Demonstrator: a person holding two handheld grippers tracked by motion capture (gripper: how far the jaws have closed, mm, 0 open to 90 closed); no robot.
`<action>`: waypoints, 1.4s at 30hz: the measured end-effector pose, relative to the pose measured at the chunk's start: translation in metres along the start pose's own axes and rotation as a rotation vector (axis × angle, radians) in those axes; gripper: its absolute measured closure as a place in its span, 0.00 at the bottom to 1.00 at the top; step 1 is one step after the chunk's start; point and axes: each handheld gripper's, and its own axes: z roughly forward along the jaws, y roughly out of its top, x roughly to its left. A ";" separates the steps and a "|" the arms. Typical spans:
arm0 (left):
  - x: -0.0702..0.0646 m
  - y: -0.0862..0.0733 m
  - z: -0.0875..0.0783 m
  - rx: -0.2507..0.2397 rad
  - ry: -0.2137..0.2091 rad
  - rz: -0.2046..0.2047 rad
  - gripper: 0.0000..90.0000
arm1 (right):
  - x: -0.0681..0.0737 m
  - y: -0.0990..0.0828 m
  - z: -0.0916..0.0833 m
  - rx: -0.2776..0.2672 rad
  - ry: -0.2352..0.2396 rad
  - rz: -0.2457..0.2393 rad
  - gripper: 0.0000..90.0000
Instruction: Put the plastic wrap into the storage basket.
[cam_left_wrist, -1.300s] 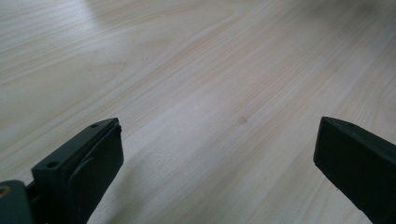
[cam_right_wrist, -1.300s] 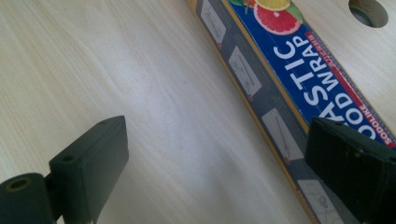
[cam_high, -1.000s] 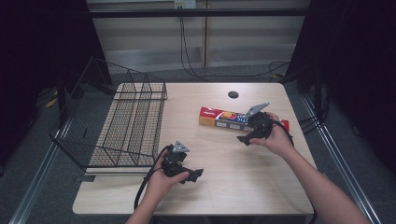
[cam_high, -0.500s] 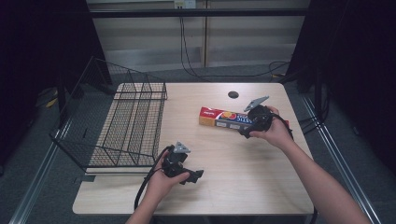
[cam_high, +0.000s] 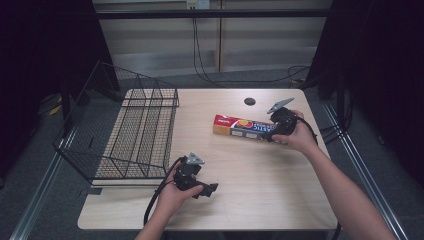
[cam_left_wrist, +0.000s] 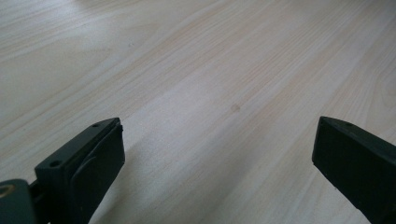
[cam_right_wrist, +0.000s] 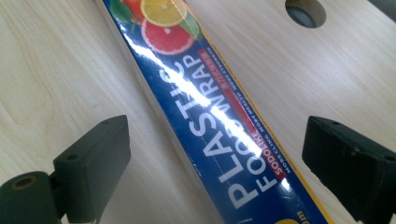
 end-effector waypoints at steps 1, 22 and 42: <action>0.000 0.000 0.000 0.000 0.000 0.000 0.03 | 0.000 0.000 0.000 0.000 0.000 0.000 0.09; 0.000 -0.002 0.003 0.014 -0.003 -0.003 0.03 | -0.018 -0.013 0.010 0.019 0.053 0.038 0.17; -0.002 -0.002 0.005 0.009 -0.017 -0.018 0.04 | 0.005 -0.010 0.010 0.161 0.155 0.059 0.38</action>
